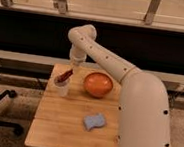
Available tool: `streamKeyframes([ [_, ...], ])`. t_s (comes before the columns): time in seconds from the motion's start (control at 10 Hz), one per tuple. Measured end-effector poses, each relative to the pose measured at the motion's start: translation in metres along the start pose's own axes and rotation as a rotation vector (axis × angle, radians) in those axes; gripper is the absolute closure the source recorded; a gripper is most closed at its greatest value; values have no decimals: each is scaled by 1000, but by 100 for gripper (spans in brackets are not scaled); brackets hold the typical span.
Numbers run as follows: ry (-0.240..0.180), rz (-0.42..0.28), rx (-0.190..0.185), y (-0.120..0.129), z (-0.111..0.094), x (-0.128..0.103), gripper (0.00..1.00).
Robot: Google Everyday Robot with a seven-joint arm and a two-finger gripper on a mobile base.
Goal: Place the pepper in the ceramic cup
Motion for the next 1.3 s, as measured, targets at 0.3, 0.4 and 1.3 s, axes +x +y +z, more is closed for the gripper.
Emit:
streamKeyframes([
  [0.3, 8, -2, 2, 0, 1, 0, 95],
  [0.4, 10, -4, 3, 0, 2, 0, 95],
  [1.3, 33, -16, 8, -3, 7, 0, 95],
])
